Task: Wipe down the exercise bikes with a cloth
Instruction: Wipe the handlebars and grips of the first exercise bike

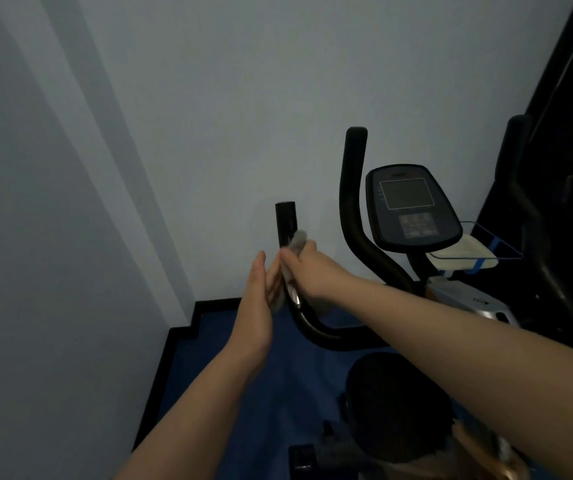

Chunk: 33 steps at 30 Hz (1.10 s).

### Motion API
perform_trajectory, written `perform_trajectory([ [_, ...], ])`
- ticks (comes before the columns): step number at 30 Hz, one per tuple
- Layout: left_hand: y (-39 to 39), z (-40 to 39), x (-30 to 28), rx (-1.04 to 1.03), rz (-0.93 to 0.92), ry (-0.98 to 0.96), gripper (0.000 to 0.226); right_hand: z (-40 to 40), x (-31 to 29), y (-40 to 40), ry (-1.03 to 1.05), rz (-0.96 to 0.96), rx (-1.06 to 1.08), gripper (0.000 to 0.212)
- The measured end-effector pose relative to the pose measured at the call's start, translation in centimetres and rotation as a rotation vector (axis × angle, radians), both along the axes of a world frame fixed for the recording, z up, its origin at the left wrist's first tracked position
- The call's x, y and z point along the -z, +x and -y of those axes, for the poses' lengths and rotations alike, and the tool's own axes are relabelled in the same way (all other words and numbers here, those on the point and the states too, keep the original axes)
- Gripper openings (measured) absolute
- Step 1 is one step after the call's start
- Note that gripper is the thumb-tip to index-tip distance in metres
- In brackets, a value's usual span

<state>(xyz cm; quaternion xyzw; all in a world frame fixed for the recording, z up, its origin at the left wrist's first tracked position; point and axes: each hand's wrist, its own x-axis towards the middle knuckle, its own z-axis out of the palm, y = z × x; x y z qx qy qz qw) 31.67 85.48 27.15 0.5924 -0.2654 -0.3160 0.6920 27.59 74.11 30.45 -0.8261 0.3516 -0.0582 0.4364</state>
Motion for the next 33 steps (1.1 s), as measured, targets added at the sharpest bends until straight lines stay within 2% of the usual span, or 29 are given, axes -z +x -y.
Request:
perform_trajectory([
  [2,-0.1,0.0,0.3,0.027,0.005,-0.032,0.037,0.1,0.1,0.9,-0.014,0.108,0.054,0.056],
  [3,0.0,0.1,0.3,0.044,0.010,-0.046,0.047,-0.3,0.5,0.6,-0.038,0.134,0.046,0.054],
  [6,0.4,0.4,0.8,0.061,0.005,-0.068,0.071,-1.5,1.9,-1.6,-0.071,0.043,-0.060,0.052],
  [9,0.0,0.5,0.6,0.051,0.025,-0.081,0.058,-0.6,1.4,-1.5,-0.112,-0.049,-0.096,0.054],
  [11,-0.1,0.5,0.4,0.042,0.060,-0.075,0.050,0.2,-0.1,0.4,-0.153,-0.038,-0.024,0.057],
  [14,0.4,0.3,0.4,0.040,0.078,-0.075,0.057,0.5,-1.3,2.9,-0.099,0.031,0.091,0.064],
  [17,0.4,-0.1,0.6,0.043,0.082,-0.067,0.045,-0.1,0.0,1.6,-0.105,0.066,0.073,0.051],
  [20,0.0,-0.6,1.1,0.037,0.094,-0.058,0.037,-1.0,1.8,-1.4,-0.095,-0.018,-0.030,0.048],
  [24,-1.0,-0.5,1.8,0.079,0.139,-0.035,0.052,0.3,0.4,0.2,-0.143,-0.068,-0.021,0.057],
  [27,-2.0,-0.5,2.1,0.092,0.185,-0.031,0.065,0.3,-0.4,2.1,-0.126,0.047,0.090,0.060],
  [30,-1.8,-1.0,2.5,0.102,0.214,-0.015,0.075,-1.2,1.2,-0.2,-0.137,0.073,0.048,0.047],
  [33,-1.3,-1.8,3.1,0.130,0.220,0.014,0.082,-1.8,2.6,-3.0,-0.142,-0.050,-0.071,0.040],
])
